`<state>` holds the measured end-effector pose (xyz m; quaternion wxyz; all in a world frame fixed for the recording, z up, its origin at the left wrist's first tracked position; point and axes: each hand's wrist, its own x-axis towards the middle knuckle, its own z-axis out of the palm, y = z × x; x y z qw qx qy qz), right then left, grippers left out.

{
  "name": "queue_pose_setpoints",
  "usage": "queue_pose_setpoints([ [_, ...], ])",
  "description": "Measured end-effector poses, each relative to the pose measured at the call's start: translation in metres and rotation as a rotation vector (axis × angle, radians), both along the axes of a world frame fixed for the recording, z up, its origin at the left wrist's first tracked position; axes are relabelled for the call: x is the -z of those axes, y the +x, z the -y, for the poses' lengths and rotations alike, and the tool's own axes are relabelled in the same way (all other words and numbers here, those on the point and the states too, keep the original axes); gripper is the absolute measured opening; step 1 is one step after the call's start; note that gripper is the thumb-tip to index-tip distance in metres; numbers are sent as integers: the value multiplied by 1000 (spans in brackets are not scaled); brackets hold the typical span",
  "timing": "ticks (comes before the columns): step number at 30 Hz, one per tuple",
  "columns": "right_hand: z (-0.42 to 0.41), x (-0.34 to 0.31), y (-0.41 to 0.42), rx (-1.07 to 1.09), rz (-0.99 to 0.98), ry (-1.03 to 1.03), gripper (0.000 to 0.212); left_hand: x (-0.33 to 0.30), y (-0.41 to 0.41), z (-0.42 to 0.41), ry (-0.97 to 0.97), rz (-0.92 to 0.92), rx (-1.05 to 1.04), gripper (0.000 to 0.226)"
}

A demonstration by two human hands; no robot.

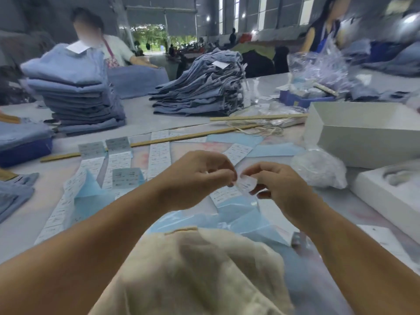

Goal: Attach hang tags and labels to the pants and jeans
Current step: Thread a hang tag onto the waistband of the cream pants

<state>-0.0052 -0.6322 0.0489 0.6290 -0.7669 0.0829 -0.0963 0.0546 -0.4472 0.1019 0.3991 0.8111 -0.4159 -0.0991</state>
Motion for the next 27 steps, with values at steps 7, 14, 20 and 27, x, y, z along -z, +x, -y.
queue_pose_setpoints([
  [7,57,-12,-63,78,-16,96,31,-16,-33,84,248,165,179,18],
  [14,85,3,-78,59,-64,18,25,9,-24,123,390,190,219,32],
  [20,89,24,-62,73,-75,13,14,27,-14,145,531,331,265,31],
  [27,81,62,-42,470,-135,56,22,65,10,150,453,266,-9,50],
])
